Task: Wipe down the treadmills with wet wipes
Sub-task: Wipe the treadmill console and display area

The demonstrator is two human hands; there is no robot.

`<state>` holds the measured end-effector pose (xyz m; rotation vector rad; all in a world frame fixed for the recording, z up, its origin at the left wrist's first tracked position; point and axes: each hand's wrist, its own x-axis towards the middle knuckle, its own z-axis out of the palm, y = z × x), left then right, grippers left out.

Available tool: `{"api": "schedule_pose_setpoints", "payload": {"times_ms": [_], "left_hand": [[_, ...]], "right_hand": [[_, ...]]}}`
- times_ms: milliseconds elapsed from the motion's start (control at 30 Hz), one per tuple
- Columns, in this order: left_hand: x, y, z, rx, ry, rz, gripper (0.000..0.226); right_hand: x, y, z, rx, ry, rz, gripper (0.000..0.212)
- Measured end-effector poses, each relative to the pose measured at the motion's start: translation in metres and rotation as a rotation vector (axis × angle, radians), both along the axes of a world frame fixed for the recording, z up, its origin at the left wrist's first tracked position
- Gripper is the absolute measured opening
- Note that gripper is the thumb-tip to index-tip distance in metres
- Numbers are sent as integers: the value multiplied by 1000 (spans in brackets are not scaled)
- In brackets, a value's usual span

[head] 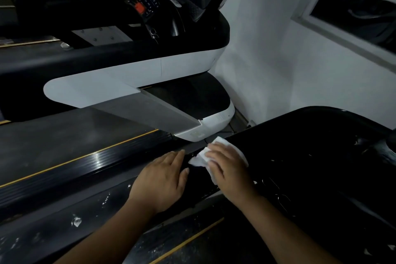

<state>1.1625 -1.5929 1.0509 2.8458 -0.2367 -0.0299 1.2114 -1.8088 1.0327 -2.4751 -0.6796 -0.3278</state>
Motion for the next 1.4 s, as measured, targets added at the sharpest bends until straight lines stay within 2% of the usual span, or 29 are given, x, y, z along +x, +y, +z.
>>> {"api": "schedule_pose_setpoints", "payload": {"times_ms": [100, 133, 200, 267, 333, 400, 500, 567, 733, 800, 867, 900, 1000, 1067, 1133, 1200, 1333, 1400], "left_hand": [[-2, -2, 2, 4, 2, 0, 77], [-2, -2, 2, 8, 2, 5, 76], [-1, -2, 0, 25, -12, 9, 73], [-1, 0, -2, 35, -34, 2, 68], [-1, 1, -5, 20, -44, -7, 63], [-1, 0, -4, 19, -50, 7, 63], [0, -1, -4, 41, -44, 13, 67], [-1, -2, -2, 42, -40, 19, 67], [-3, -3, -1, 53, -66, 24, 63], [-3, -2, -1, 44, -68, 21, 65], [-2, -2, -1, 27, -56, 19, 68], [-2, -2, -1, 23, -59, 21, 70], [-1, -2, -2, 21, -54, 9, 71], [-1, -2, -3, 28, -69, 13, 70], [-2, -2, -3, 32, -68, 12, 69], [-2, -2, -4, 21, -74, 16, 68], [-1, -1, -8, 17, -103, -4, 63], [-6, 5, -10, 13, -105, -7, 63]], "right_hand": [[18, -8, 4, -115, -30, -298, 48], [23, -3, 9, -166, -11, -347, 48], [24, 15, 20, -270, 50, -323, 42], [12, 33, 23, -327, 12, -192, 45], [-1, 33, 15, -279, -44, -64, 45], [-1, 21, 14, -246, -77, -10, 34], [21, 8, 27, -256, 3, -104, 13], [38, 10, 45, -259, 43, -171, 14], [48, 13, 65, -37, -89, -252, 10], [24, 8, 42, -145, 13, -61, 20], [-1, -6, 12, -247, 2, 131, 37], [-5, -14, 7, -220, -10, 150, 42], [4, -17, 9, -63, -18, 4, 35], [15, -3, 14, -113, -63, -182, 26], [18, 14, 15, -225, -13, -321, 31], [10, 25, 11, -269, 24, -307, 41], [-12, 19, 11, -306, 109, -195, 74], [-11, 13, 16, -335, 152, -181, 83]]}}
